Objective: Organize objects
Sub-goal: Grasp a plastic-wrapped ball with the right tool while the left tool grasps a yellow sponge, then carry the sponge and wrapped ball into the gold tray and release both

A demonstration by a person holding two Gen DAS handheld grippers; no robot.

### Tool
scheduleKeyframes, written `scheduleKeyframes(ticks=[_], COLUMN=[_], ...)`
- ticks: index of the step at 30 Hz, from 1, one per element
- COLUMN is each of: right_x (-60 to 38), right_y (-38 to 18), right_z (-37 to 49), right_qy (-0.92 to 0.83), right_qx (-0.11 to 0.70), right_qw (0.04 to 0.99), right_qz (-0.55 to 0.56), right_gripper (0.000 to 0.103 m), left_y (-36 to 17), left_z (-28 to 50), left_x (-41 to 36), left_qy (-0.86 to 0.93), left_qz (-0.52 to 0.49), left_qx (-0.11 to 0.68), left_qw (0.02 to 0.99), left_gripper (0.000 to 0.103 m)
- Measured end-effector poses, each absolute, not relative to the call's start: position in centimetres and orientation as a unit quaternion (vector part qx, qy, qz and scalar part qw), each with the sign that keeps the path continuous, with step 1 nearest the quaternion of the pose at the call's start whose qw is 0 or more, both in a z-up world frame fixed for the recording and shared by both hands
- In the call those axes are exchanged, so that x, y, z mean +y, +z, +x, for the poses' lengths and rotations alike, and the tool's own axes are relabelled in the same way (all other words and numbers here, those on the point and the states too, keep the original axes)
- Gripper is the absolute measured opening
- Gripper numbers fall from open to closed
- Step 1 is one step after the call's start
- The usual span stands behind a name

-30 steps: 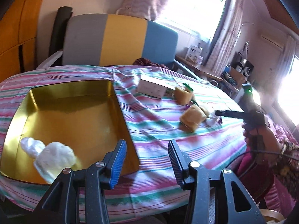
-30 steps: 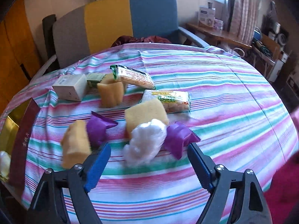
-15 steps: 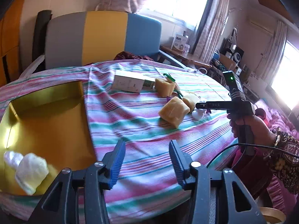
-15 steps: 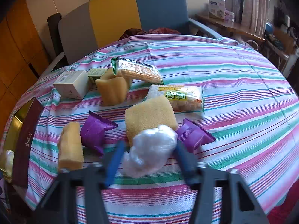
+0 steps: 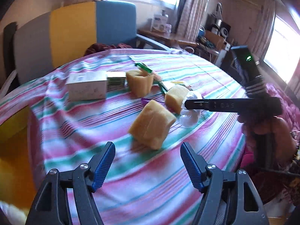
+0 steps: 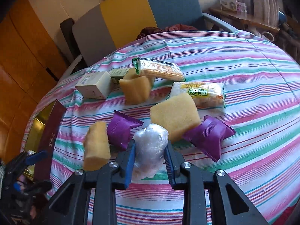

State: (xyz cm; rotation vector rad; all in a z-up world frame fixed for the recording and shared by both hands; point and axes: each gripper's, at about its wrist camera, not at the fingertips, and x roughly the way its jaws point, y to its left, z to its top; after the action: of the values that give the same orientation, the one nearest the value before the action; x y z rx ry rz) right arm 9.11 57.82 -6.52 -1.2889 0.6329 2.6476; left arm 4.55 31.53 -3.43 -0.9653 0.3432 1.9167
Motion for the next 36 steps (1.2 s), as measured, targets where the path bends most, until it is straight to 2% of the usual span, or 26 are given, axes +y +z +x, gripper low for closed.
scheduleKeyframes(ticks=[7, 13, 19, 24, 36], right_x=[58.4, 58.7, 58.8, 58.8, 58.8], right_y=[-6.5, -6.4, -6.3, -6.3, -6.4], right_z=[9.1, 9.1, 9.1, 9.1, 9.2], right_qy=[0.874, 0.874, 0.875, 0.876, 0.876], right_qx=[0.228, 0.236, 0.238, 0.240, 0.242], right_qw=[0.061, 0.058, 0.059, 0.059, 0.054], right_qz=[-0.425, -0.421, -0.418, -0.415, -0.413], right_gripper=[0.030, 0.030, 0.030, 0.030, 0.030], left_y=[-6.3, -7.8, -8.1, -8.4, -7.9], left_z=[2.0, 2.5, 3.7, 4.0, 3.9], left_x=[36.5, 37.4, 36.2, 35.4, 31.9], left_qy=[0.757, 0.763, 0.776, 0.780, 0.778], left_qz=[-0.416, -0.404, -0.391, -0.398, -0.429], left_qx=[0.177, 0.190, 0.158, 0.150, 0.074], left_qw=[0.472, 0.467, 0.469, 0.458, 0.454], left_gripper=[0.073, 0.071, 0.063, 0.060, 0.055])
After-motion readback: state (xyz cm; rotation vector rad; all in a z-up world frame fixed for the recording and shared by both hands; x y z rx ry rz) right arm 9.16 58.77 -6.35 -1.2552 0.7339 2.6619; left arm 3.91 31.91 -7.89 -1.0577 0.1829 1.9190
